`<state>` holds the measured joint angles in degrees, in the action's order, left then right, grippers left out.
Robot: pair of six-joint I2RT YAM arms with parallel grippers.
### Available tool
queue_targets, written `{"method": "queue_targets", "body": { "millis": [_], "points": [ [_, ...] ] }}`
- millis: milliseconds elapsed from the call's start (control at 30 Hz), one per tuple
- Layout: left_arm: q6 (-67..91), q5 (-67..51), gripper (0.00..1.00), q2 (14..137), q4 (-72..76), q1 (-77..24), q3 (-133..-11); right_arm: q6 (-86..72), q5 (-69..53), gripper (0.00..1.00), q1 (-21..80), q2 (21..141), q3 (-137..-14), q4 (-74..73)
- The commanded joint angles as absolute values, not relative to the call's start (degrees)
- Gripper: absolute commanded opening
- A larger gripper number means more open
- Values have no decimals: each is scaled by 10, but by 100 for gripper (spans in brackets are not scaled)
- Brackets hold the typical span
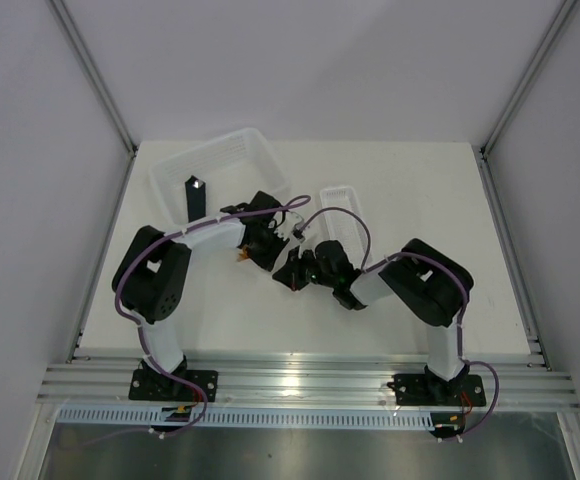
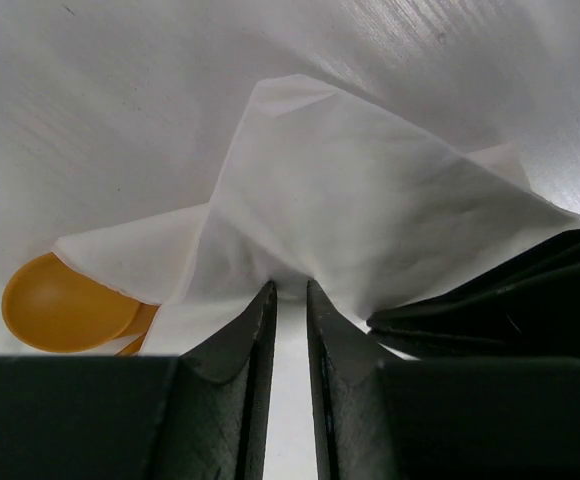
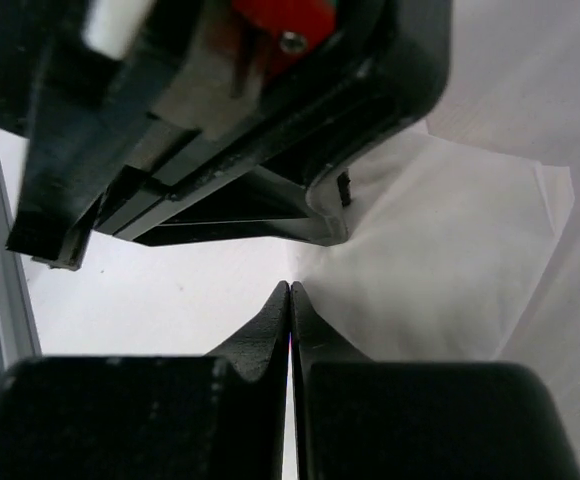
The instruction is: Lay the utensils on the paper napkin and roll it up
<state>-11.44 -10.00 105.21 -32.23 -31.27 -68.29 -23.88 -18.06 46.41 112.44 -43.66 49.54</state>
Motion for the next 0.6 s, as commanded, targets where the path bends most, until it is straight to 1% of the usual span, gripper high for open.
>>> {"method": "queue_targets", "body": {
  "millis": [0,200,567],
  "points": [
    [-131,-113,21,1061,-324,-319,-666,-236,-157,0,464,1141,-452,475],
    [-130,-111,20,1063,-327,-313,-665,-257,-156,0,445,1129,-399,449],
    [-135,-91,20,1070,-323,-308,-663,-267,-144,0,443,1050,-303,423]
  ]
}}
